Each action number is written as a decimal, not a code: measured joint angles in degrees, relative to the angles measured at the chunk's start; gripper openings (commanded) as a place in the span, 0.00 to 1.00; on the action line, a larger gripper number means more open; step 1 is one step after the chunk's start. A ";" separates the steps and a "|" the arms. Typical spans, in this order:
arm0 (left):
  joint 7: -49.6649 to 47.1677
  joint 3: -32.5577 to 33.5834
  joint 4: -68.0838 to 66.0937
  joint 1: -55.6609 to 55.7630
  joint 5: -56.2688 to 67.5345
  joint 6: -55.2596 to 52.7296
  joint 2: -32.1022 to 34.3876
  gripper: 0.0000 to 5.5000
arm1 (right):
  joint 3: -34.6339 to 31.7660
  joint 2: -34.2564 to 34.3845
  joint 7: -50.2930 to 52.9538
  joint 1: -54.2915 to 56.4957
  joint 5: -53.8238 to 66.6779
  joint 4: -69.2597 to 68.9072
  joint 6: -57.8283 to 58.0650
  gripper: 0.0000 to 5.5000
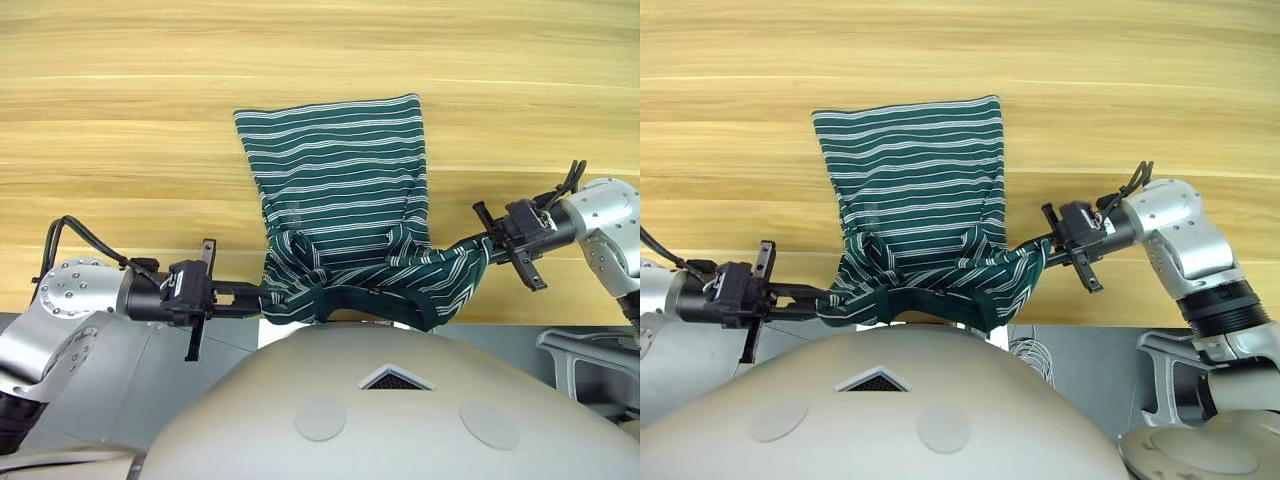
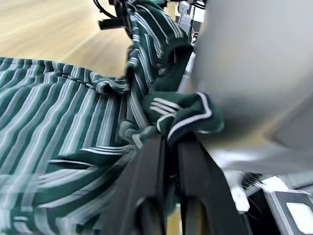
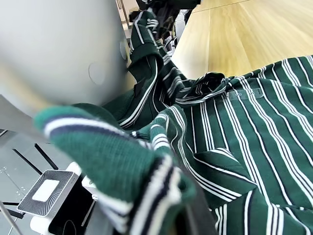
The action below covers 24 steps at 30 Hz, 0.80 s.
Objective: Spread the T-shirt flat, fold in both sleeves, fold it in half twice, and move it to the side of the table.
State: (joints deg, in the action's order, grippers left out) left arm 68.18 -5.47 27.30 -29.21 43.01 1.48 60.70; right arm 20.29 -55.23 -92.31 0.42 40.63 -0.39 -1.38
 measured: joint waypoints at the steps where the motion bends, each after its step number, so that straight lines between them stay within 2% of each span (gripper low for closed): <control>1: -0.17 -0.09 -2.28 3.72 0.35 -1.25 -2.46 0.00 | -0.16 0.63 -0.11 1.28 0.07 1.53 0.83 0.00; 7: -2.92 0.92 -23.79 25.04 2.19 -10.08 -16.95 0.00 | -2.79 12.60 0.66 18.53 -2.51 20.10 10.16 0.00; 13: -2.09 4.32 -46.55 40.24 1.14 -15.33 -25.23 0.00 | -5.94 22.30 2.83 35.55 -9.82 44.55 14.15 0.00; 18: -2.49 4.58 -64.53 46.68 -7.68 -10.92 -30.44 0.00 | -6.53 28.07 6.26 40.36 -18.36 56.98 11.90 0.00; 23: -3.75 4.56 -78.45 50.99 -16.03 -1.37 -34.41 0.00 | -6.79 30.29 14.71 41.16 -26.59 65.91 7.22 0.00; 24: -3.73 4.57 -79.59 51.56 -16.84 -0.27 -34.68 0.00 | -6.83 30.53 15.56 41.32 -27.57 66.83 6.80 0.07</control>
State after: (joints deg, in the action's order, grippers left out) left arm 64.45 -0.90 -52.29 22.35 26.17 1.21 26.02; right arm 13.46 -24.70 -76.75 41.74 13.06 66.44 5.42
